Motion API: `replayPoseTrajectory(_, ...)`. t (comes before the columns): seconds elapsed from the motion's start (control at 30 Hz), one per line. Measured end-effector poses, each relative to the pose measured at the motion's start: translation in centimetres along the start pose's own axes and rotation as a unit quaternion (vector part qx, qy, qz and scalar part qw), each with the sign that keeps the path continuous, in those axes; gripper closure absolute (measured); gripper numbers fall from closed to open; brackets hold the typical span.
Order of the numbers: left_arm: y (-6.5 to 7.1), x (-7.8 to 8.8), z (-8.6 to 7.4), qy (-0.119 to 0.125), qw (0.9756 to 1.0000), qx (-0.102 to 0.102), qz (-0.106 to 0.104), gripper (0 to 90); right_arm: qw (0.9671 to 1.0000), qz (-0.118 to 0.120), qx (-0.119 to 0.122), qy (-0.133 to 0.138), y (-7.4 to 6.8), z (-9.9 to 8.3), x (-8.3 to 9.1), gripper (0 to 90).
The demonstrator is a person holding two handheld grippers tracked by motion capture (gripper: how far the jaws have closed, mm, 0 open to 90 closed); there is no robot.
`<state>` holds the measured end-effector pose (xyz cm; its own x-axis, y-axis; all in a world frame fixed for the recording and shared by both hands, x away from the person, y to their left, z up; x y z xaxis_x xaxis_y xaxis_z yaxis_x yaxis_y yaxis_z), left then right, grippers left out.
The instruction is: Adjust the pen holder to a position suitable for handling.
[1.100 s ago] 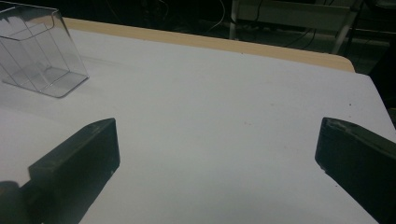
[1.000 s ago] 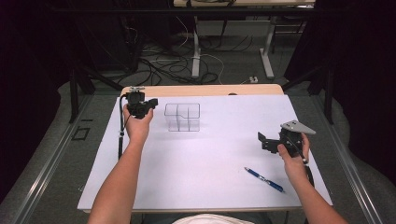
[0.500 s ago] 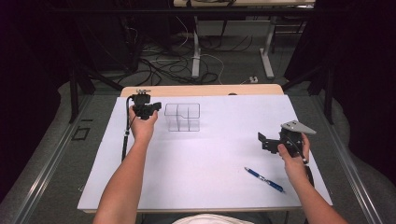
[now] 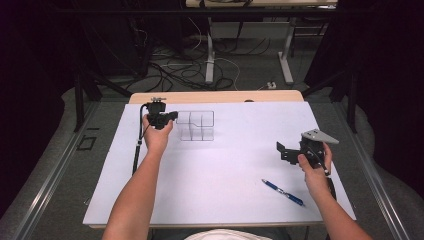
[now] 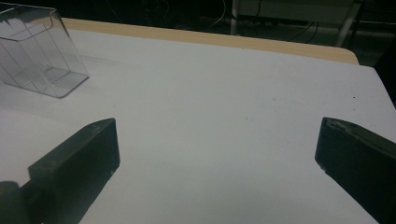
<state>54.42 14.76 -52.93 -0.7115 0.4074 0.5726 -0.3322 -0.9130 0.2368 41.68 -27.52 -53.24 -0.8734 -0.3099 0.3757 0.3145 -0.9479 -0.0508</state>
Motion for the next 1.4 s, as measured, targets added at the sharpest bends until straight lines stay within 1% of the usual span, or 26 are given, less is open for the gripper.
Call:
replayPoseTrajectory(0.07,0.0,0.0,0.0,0.001,1.0,-0.001,0.001,90.0,1.0,0.0,-0.001,-0.001,0.0,0.0,0.0,0.0)
replayPoseTrajectory(0.17,0.2,0.0,-0.1,0.003,1.0,-0.001,-0.002,90.0,1.0,0.002,-0.001,-0.001,-0.1,-0.1,-0.1,0.0)
replayPoseTrajectory(0.2,0.3,0.0,-0.1,-0.004,1.0,-0.002,-0.006,90.0,1.0,0.002,0.0,-0.001,-0.1,-0.1,-0.1,0.0)
replayPoseTrajectory(0.23,0.4,-0.1,-0.1,0.002,1.0,-0.001,-0.005,90.0,1.0,0.0,-0.003,-0.006,-0.1,-0.1,0.0,0.0)
replayPoseTrajectory(0.27,0.6,-0.1,-0.2,0.0,1.0,-0.001,-0.007,90.0,1.0,0.002,-0.001,-0.002,-0.2,-0.1,-0.1,0.0)
replayPoseTrajectory(0.3,0.7,-0.1,-0.2,0.005,1.0,-0.002,-0.006,90.0,1.0,0.001,-0.002,-0.005,-0.2,-0.1,-0.1,0.0)
replayPoseTrajectory(0.33,0.8,-0.1,-0.2,-0.001,0.9999,-0.004,-0.01,90.0,1.0,0.003,0.0,-0.002,-0.2,-0.1,-0.2,0.0)
replayPoseTrajectory(0.37,1.0,-0.1,-0.3,0.002,1.0,-0.004,-0.008,90.0,1.0,0.003,-0.001,-0.002,-0.2,-0.1,-0.2,0.0)
replayPoseTrajectory(0.4,1.1,-0.1,-0.3,0.002,0.9999,-0.003,-0.01,90.0,1.0,0.002,-0.001,-0.002,-0.2,-0.1,-0.2,0.0)
replayPoseTrajectory(0.43,1.2,0.0,-0.4,-0.005,0.9999,-0.005,-0.01,90.0,1.0,0.003,-0.001,-0.002,-0.2,-0.1,-0.2,0.0)
replayPoseTrajectory(0.47,1.4,-0.1,-0.4,0.004,0.9999,-0.004,-0.009,90.0,1.0,0.003,-0.003,-0.002,-0.2,-0.1,-0.2,0.0)
replayPoseTrajectory(0.5,1.4,-0.1,-0.4,0.004,0.9999,-0.004,-0.009,90.0,1.0,0.003,-0.004,-0.003,-0.2,-0.1,-0.2,0.0)
replayPoseTrajectory(0.57,1.9,-0.1,-0.5,0.003,1.0,-0.005,-0.008,90.0,1.0,0.002,-0.001,-0.005,-0.1,-0.2,-0.2,0.0)
replayPoseTrajectory(0.63,2.3,0.0,-0.6,-0.003,0.9999,-0.008,-0.012,90.0,1.0,0.0,-0.001,-0.005,0.0,-0.2,-0.2,0.0)
replayPoseTrajectory(0.67,2.4,0.0,-0.7,-0.003,0.9999,-0.01,-0.01,90.0,1.0,0.0,-0.002,-0.005,-0.1,-0.2,-0.2,0.0)
replayPoseTrajectory(0.73,2.6,0.0,-0.8,-0.006,0.9999,-0.011,-0.011,90.0,1.0,0.001,-0.002,-0.004,0.0,-0.2,-0.2,0.0)
replayPoseTrajectory(0.77,2.9,0.0,-0.8,-0.005,0.9998,-0.015,-0.014,90.0,1.0,0.0,-0.003,-0.004,0.0,-0.2,-0.2,0.0)
replayPoseTrajectory(0.83,3.4,0.0,-1.0,-0.004,0.9997,-0.014,-0.018,90.0,1.0,0.001,-0.007,-0.004,-0.1,-0.2,-0.2,0.0)
replayPoseTrajectory(0.93,4.1,-0.1,-1.3,0.0,0.9995,-0.014,-0.029,90.0,1.0,0.001,-0.007,-0.003,0.0,-0.2,-0.2,0.0)
replayPoseTrajectory(1.03,4.7,-0.1,-1.4,-0.002,0.9992,-0.014,-0.036,90.0,1.0,-0.001,-0.007,-0.004,0.1,-0.2,-0.2,0.0)
replayPoseTrajectory(1.13,5.1,-0.3,-1.6,-0.001,0.9991,-0.015,-0.04,90.0,1.0,-0.005,-0.009,-0.001,0.1,-0.1,-0.2,0.0)
replayPoseTrajectory(1.17,5.2,-0.3,-1.6,0.0,0.999,-0.014,-0.042,90.0,0.9999,-0.003,-0.008,-0.006,0.2,-0.2,-0.2,0.0)
replayPoseTrajectory(1.23,5.4,-0.3,-1.6,-0.001,0.999,-0.011,-0.042,90.0,1.0,-0.004,-0.008,-0.002,0.2,-0.2,-0.3,0.0)
replayPoseTrajectory(1.3,5.8,-0.4,-1.7,-0.006,0.9989,-0.013,-0.045,90.0,0.9999,-0.001,-0.009,-0.006,0.2,-0.3,-0.3,0.0)
replayPoseTrajectory(1.4,6.1,-0.6,-1.9,-0.011,0.9986,-0.009,-0.051,90.0,0.9999,0.0,-0.009,-0.005,0.2,-0.2,-0.3,0.0)
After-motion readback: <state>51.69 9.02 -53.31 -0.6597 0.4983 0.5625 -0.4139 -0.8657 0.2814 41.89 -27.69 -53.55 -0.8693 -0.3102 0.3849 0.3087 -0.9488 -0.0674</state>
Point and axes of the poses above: each handheld gripper's, and its own axes: x roughly backward along the jaws, z roughly out of its top, y roughly to its right, the point moved 6 cm from there along -x, roughly forward along the jaws, and after that the axes turned 3 degrees about y, right-handed, at the moved point
